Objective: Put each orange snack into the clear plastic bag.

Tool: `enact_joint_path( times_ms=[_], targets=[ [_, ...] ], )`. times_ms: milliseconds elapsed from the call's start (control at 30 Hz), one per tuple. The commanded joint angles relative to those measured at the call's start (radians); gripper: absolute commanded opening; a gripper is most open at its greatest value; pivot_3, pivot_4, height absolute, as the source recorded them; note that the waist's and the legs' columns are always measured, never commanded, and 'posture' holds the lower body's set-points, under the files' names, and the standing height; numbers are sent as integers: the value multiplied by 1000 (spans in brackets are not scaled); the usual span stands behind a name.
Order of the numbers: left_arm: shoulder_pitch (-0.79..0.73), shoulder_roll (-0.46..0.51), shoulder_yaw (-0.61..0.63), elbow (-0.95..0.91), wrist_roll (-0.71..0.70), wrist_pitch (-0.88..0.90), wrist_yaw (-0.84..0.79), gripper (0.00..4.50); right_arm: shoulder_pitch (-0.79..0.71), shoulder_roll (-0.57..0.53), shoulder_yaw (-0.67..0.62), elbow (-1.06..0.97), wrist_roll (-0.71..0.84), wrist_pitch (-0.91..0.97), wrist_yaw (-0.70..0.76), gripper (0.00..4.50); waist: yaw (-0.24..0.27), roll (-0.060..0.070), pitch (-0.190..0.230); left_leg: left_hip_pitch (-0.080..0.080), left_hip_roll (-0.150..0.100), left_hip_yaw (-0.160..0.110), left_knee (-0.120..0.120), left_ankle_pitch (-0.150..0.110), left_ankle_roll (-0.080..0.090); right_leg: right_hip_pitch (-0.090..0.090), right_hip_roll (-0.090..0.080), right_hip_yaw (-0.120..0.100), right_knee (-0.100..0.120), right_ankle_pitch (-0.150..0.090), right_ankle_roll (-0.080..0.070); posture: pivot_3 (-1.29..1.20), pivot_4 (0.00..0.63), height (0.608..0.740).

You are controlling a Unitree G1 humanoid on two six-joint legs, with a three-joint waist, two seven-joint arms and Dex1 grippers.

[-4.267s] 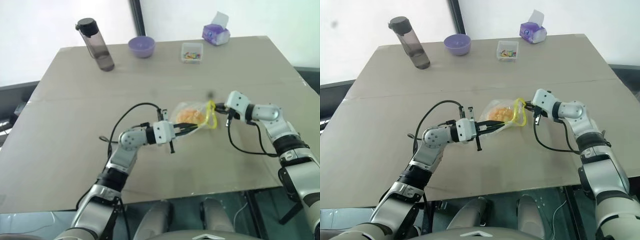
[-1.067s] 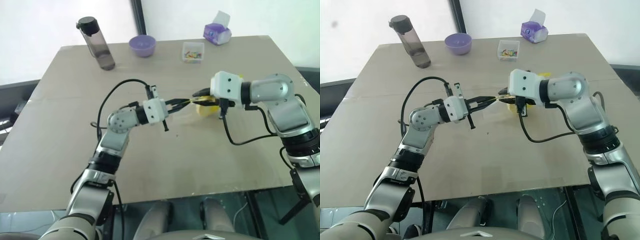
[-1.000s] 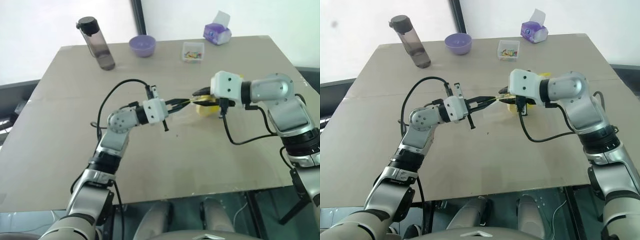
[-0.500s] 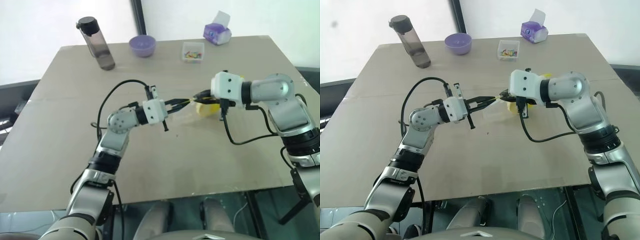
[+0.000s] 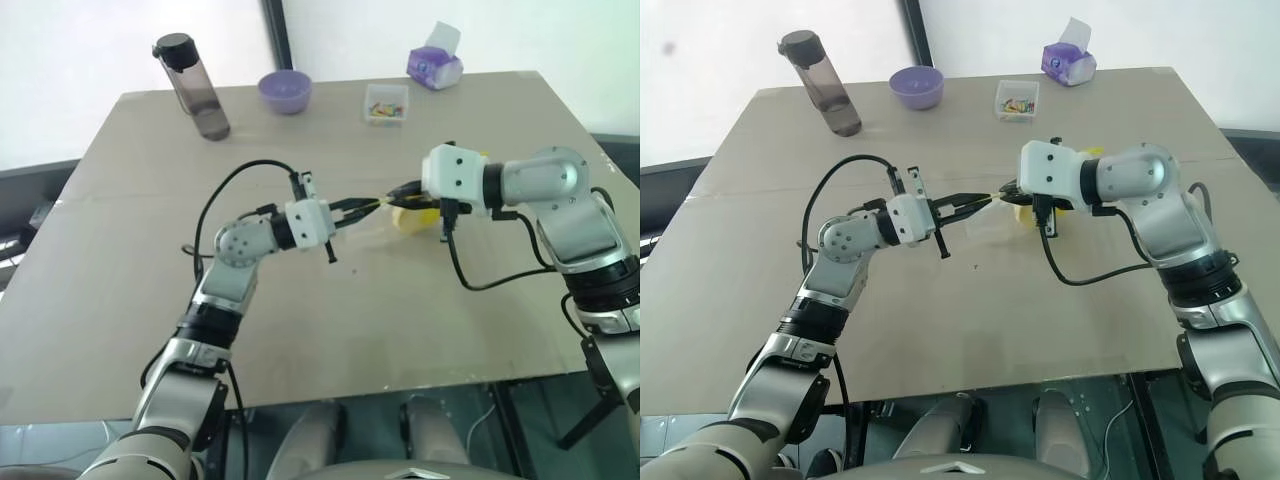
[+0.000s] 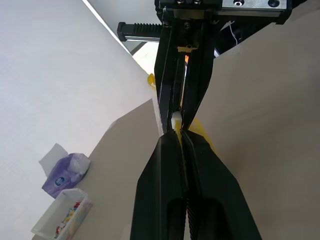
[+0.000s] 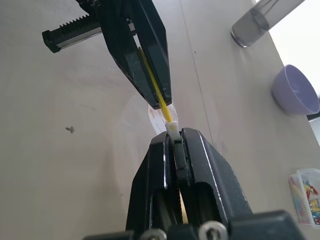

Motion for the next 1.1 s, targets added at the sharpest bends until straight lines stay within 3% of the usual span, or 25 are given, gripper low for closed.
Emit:
enact_joint_path(
  times_ms=[33,100,133,233,533,633,700,1100],
  targets=[
    [-8,3,0,-2,2,-22,-2,0,-30,-2,-16,-30,2,-21,-11,10,0,0,0,0,0,0,0,0,0,0,0,0,0,0,0,0,150,740],
    [-8,2,0,-1,2,-22,-3,0,-30,-13,-17,-38,6,-13,5,10,0,0,0,0,0,0,0,0,0,0,0,0,0,0,0,0,150,740],
    [-8,2,0,0,2,-22,-2,0,-30,-13,-19,-36,3,-18,-1,670,0,0,0,0,0,0,0,0,0,0,0,0,0,0,0,0,150,740],
    [-10,0,0,2,2,-22,-3,0,-30,-8,-20,-22,-11,-34,-23,1730,0,0,0,0,0,0,0,0,0,0,0,0,0,0,0,0,150,740],
    [-13,-2,0,16,4,-31,-2,0,-31,-11,-21,-22,-6,-42,-12,1730,0,0,0,0,0,0,0,0,0,0,0,0,0,0,0,0,150,740],
    [-15,-3,-1,20,5,-34,-1,0,-29,-12,-19,-25,0,-46,-3,967,0,0,0,0,0,0,0,0,0,0,0,0,0,0,0,0,150,740],
    [-16,-4,0,21,5,-36,-1,0,-26,-13,-18,-27,0,-43,-1,132,0,0,0,0,0,0,0,0,0,0,0,0,0,0,0,0,150,740],
    [-19,2,-1,25,11,-50,-2,0,-20,-13,-11,-18,-17,-48,-4,132,0,0,0,0,0,0,0,0,0,0,0,0,0,0,0,0,150,740]
  ],
)
